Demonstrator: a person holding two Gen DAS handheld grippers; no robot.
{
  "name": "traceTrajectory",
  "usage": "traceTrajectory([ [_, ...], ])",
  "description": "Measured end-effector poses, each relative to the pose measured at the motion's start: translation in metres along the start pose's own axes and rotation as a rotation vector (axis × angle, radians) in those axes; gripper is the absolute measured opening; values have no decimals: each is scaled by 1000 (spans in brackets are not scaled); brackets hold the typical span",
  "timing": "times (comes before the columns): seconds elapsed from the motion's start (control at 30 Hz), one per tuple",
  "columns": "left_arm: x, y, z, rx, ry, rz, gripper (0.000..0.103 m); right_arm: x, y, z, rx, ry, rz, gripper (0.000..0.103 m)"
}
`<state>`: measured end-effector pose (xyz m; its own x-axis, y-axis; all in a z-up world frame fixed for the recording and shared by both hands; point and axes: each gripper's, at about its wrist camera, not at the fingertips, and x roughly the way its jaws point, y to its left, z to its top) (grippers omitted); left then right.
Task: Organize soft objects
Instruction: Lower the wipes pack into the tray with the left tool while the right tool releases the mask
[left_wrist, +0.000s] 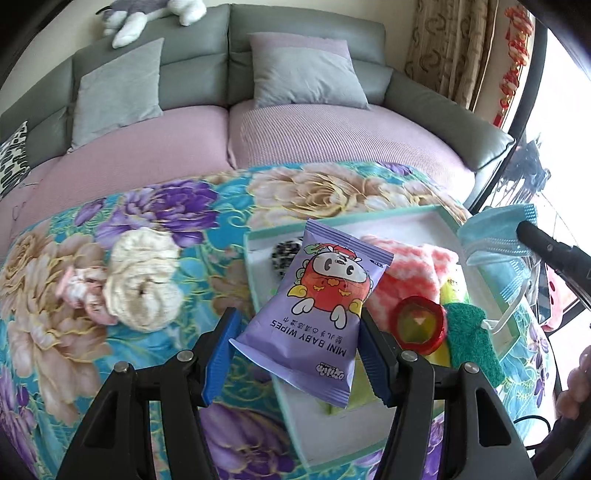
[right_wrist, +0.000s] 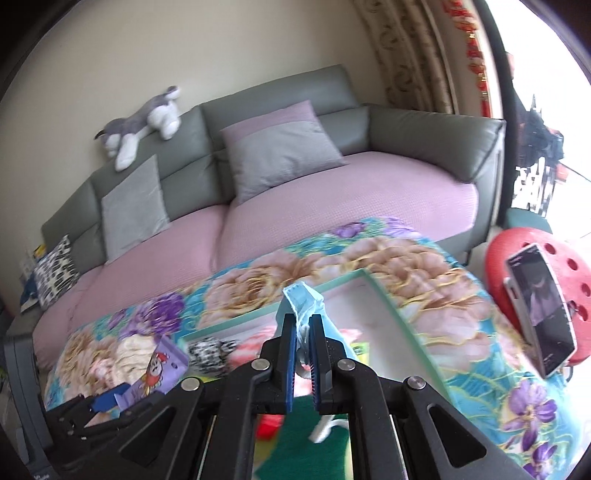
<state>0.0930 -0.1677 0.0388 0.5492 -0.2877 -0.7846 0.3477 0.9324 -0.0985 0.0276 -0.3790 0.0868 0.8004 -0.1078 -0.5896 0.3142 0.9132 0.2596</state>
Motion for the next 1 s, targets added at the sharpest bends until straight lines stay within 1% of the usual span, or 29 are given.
traceTrajectory([
  [0.17, 15, -8, 4, -4, 15, 14, 64, 15, -15, 2, 13, 2, -34, 8],
  [0.37, 31, -9, 8, -9, 28, 34, 64, 37, -22, 3, 25, 3, -46, 8],
  [0.47, 37, -9, 12, -11, 27, 43, 64, 46, -24, 1, 21, 10, -72, 8],
  [0.57, 44, -9, 14, -6, 36, 48, 64, 53, -27, 1, 30, 19, -73, 8],
  [0.67, 49, -10, 14, 0, 42, 48, 64, 60, -28, -1, 32, 37, -79, 8],
  [0.83, 54, -9, 13, 8, 58, 44, 64, 64, -21, -3, -6, 65, -97, 7],
  [0.93, 53, -9, 12, 16, 65, 52, 66, 64, -19, -3, -19, 83, -113, 7],
  [1.0, 51, -9, 11, 20, 65, 50, 71, 65, -17, -4, -32, 99, -129, 8],
])
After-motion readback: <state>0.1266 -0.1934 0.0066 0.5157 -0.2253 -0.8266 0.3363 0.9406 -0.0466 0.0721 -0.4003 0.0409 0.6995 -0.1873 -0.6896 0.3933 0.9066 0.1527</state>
